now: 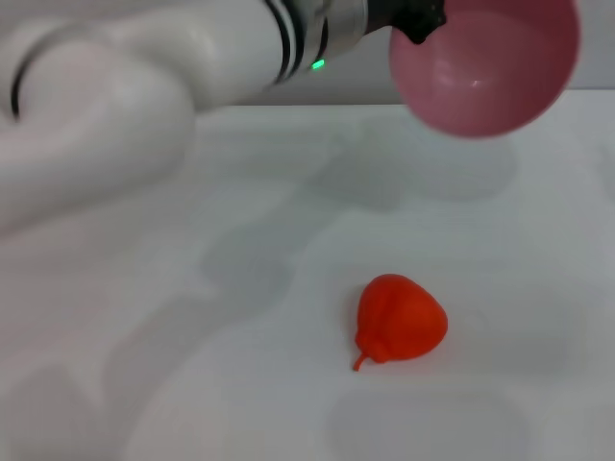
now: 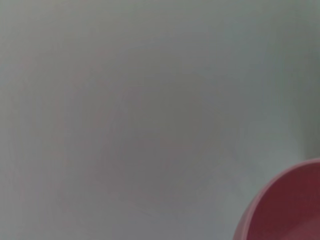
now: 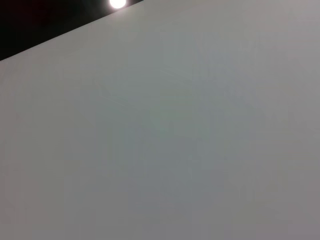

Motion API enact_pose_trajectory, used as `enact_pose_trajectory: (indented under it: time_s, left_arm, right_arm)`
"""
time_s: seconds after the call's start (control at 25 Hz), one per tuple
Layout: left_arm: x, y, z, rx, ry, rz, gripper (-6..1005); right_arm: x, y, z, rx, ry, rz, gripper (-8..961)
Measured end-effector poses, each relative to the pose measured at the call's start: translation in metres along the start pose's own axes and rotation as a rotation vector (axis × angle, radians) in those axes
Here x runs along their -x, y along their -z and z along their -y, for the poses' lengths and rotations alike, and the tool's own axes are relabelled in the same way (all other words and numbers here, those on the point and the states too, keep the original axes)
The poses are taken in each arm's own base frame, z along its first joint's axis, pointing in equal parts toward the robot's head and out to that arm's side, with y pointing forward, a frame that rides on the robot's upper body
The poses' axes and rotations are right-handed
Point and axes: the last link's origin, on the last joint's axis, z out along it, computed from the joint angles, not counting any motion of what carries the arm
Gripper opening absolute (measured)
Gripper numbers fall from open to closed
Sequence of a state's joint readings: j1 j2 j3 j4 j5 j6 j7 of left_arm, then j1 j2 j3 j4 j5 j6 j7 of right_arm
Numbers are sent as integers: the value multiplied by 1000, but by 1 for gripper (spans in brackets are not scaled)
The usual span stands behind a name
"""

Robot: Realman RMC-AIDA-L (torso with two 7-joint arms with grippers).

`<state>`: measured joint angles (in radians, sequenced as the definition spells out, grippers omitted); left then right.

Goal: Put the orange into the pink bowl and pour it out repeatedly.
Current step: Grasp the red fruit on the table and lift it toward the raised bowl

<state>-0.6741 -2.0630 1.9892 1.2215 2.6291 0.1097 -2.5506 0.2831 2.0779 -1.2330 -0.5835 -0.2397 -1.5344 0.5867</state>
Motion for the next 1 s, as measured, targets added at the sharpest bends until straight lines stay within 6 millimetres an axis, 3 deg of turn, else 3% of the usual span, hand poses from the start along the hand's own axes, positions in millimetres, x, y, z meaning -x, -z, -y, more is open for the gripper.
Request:
enact_pose_trajectory:
  time_s: [0.04, 0.24, 0.32, 0.48, 0.52, 0.56, 0.6, 0.68, 0.72, 0.76, 0.8, 0.84, 1.0]
  left_arm:
    - [2, -9, 14, 77, 76, 140, 46]
    - [6, -11, 25, 131, 102, 224, 46]
    - [22, -7, 54, 223, 209, 366, 46]
    - [32, 0, 69, 279, 291, 428, 46]
    - [41, 13, 90, 329, 375, 489, 46]
    - [41, 13, 90, 329, 375, 489, 46]
    - [48, 24, 102, 336, 409, 532, 46]
    - [48, 24, 102, 336, 409, 532, 46]
    - [62, 43, 118, 328, 438, 626, 46]
    - [62, 43, 118, 328, 438, 626, 46]
    - [78, 59, 133, 274, 477, 673, 46]
    - [78, 59, 133, 274, 477, 673, 46]
    - [107, 89, 152, 195, 569, 712, 46]
  right_arm:
    - [0, 0, -1, 4, -3, -1, 506]
    - [0, -2, -8, 44, -18, 11, 505]
    - [1, -2, -11, 60, -23, 20, 504]
    - [0, -5, -16, 90, -82, 17, 503]
    - [-2, -7, -16, 99, -113, 3, 503]
    - [-3, -9, -15, 113, -145, -16, 503]
    - [-4, -11, -15, 130, -180, -42, 503]
    - [-5, -18, -14, 185, -232, -111, 502]
    - [-5, -22, -15, 216, -244, -145, 502]
    - [-4, -26, -14, 248, -262, -187, 502]
    - [-4, -30, -14, 279, -280, -237, 501]
    - [-5, -36, -14, 313, -301, -307, 501]
    - [-8, -58, -13, 406, -346, -621, 500]
